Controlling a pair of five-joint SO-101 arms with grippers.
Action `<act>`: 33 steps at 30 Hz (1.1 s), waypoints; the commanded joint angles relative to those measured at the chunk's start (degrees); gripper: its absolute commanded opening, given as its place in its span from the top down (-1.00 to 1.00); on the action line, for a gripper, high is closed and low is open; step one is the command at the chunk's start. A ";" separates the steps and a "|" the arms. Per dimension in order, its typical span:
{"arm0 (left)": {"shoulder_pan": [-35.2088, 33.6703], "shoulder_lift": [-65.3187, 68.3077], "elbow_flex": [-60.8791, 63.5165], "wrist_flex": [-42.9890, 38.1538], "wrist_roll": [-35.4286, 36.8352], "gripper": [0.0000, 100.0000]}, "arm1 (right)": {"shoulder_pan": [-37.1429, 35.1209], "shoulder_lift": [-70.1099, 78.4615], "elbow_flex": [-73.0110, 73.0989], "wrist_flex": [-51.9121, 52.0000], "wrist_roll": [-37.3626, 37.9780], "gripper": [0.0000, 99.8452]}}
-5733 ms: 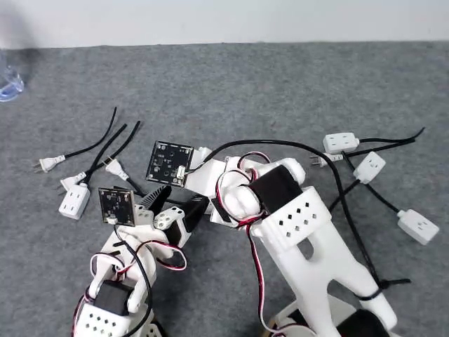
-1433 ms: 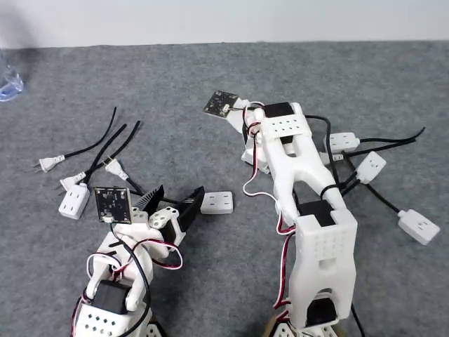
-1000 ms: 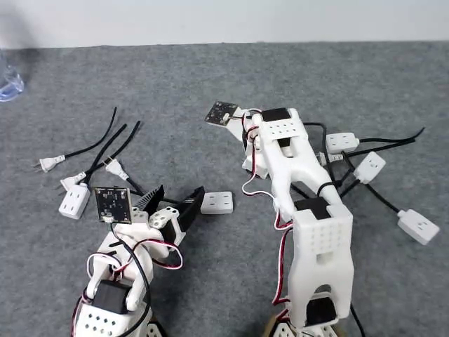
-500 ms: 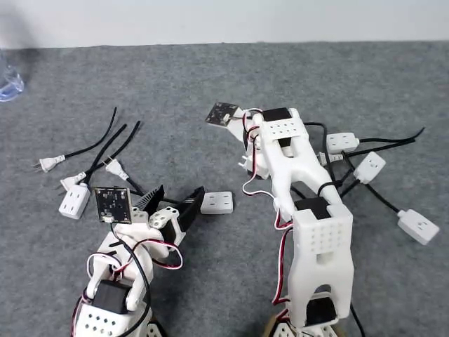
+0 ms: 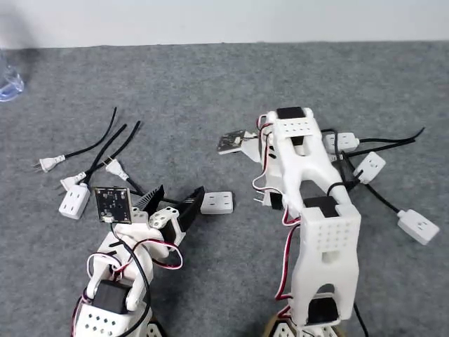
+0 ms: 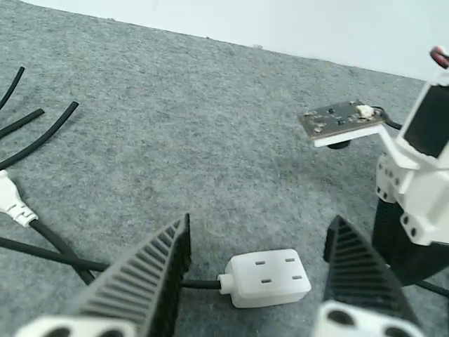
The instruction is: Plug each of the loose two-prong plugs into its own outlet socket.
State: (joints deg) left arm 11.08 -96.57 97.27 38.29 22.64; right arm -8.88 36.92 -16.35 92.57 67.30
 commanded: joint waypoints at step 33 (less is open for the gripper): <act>-0.35 -0.09 -0.40 -0.09 0.09 0.42 | -5.32 -0.57 -0.44 -2.77 -6.77 0.65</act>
State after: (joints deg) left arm 11.08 -96.57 97.27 38.29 22.64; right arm -13.63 36.92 -16.97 93.10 61.23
